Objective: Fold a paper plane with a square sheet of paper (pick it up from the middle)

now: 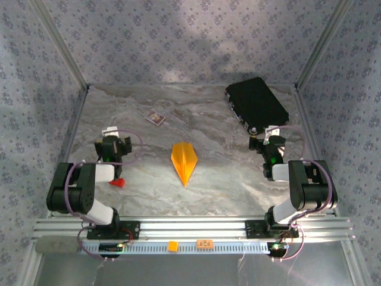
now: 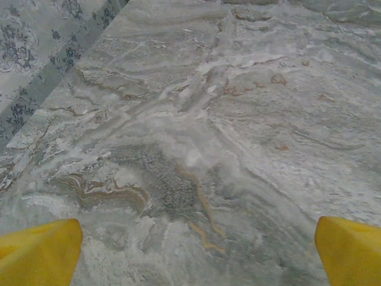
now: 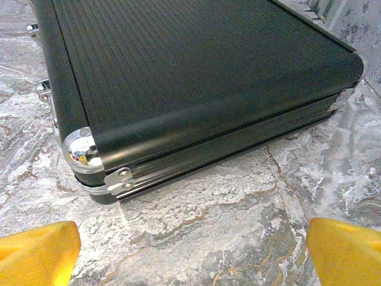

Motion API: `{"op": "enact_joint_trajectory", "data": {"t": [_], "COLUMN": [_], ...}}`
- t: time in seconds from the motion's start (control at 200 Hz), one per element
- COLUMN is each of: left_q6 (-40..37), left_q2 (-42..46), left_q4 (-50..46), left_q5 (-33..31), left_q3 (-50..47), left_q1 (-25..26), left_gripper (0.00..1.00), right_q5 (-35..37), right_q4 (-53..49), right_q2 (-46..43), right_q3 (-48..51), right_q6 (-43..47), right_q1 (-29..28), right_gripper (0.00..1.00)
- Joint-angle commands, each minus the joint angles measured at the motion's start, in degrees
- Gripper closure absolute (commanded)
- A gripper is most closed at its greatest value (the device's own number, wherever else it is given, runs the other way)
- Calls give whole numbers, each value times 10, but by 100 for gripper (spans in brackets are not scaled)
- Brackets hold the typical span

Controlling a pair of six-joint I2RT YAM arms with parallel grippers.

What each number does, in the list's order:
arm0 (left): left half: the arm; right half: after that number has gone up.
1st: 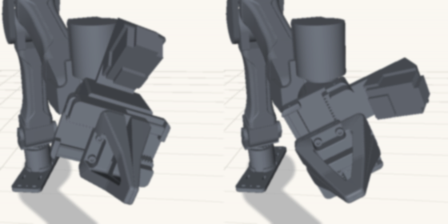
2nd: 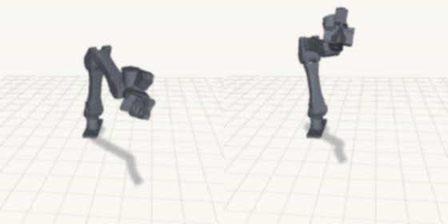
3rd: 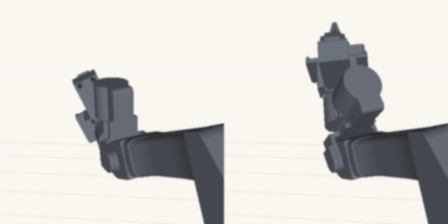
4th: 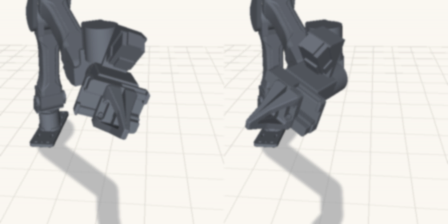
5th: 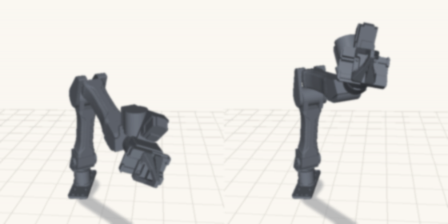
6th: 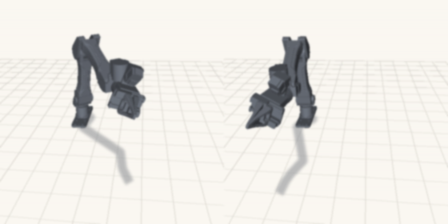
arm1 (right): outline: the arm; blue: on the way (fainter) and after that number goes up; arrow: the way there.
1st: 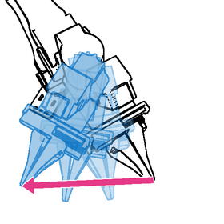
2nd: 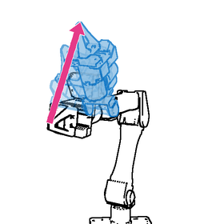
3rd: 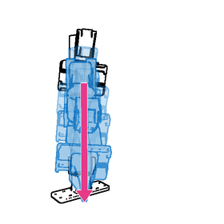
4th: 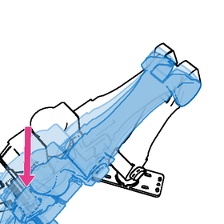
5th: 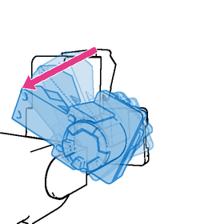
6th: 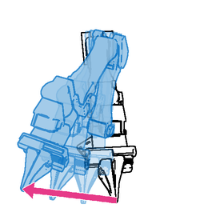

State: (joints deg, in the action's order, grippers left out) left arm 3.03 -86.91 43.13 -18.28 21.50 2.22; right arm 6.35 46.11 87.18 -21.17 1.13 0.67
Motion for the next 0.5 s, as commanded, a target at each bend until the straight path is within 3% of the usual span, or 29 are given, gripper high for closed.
{"op": "enact_joint_trajectory", "data": {"t": [0.0,0.055,0.115,0.175,0.495], "left_q6": [-1,3,9,-7,-15], "left_q2": [1,-13,-5,-13,-11], "left_q4": [81,100,41,42,32], "left_q5": [102,112,124,158,149], "left_q3": [-12,-7,14,21,24], "left_q1": [-24,-33,-39,-39,-30], "left_gripper": [0,0,0,0,0], "right_q5": [-4,-4,-4,-4,-4], "right_q4": [3,3,3,3,3], "right_q2": [-1,-1,-1,0,0], "right_q3": [-10,-10,-10,-10,-11], "right_q6": [0,0,0,0,0], "right_q1": [4,4,4,4,4], "right_gripper": [1,1,1,1,1]}}
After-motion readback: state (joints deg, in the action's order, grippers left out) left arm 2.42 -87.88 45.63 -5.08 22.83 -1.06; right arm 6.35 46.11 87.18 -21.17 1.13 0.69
